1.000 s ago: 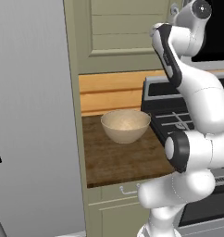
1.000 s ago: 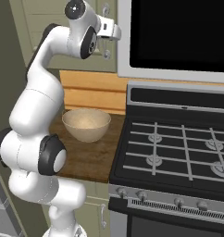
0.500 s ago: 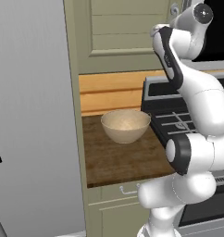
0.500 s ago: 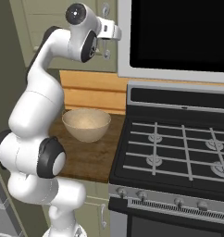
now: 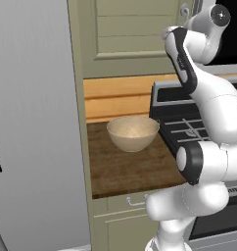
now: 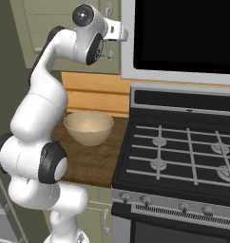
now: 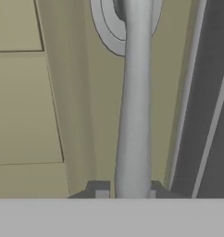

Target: Open the cabinet, pick up the bread from the cabinet and place it in the basket. Then move the basket to the dining counter.

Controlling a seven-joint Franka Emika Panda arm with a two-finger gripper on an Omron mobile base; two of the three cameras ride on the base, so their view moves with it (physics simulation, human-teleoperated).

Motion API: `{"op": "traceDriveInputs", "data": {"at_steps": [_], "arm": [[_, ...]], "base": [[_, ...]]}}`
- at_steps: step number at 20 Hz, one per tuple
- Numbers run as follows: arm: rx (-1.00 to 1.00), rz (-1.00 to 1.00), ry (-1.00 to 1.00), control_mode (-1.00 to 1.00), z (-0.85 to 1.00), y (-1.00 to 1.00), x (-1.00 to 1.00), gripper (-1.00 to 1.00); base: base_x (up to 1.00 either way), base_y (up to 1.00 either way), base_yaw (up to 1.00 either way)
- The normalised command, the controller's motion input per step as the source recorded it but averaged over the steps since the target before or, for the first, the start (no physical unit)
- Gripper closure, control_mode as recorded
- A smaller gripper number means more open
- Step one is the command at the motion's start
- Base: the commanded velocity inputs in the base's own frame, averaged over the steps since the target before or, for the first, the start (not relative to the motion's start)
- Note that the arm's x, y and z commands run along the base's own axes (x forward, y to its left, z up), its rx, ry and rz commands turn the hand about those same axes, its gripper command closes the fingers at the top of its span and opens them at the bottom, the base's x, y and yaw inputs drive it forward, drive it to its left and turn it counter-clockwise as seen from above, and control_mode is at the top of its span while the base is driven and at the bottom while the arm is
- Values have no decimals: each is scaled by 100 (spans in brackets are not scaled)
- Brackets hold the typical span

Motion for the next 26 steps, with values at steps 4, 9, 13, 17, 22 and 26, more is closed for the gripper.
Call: {"op": "traceDriveInputs", "data": {"at_steps": [4, 9, 13, 17, 22, 26], "arm": [[0, -4, 0, -100, 0, -2, -4, 100], [0, -20, 0, -100, 0, 8, -39, 100], [0, -34, 5, -100, 0, 26, -61, 100], [0, -34, 4, -100, 0, 30, -89, 100], [1, -23, 7, -100, 0, 28, -100, 100], [6, -16, 6, -100, 0, 28, -100, 100]], "base": [[0, 0, 0], [0, 0, 0], [0, 0, 0], [0, 0, 0], [0, 0, 0], [0, 0, 0]]}}
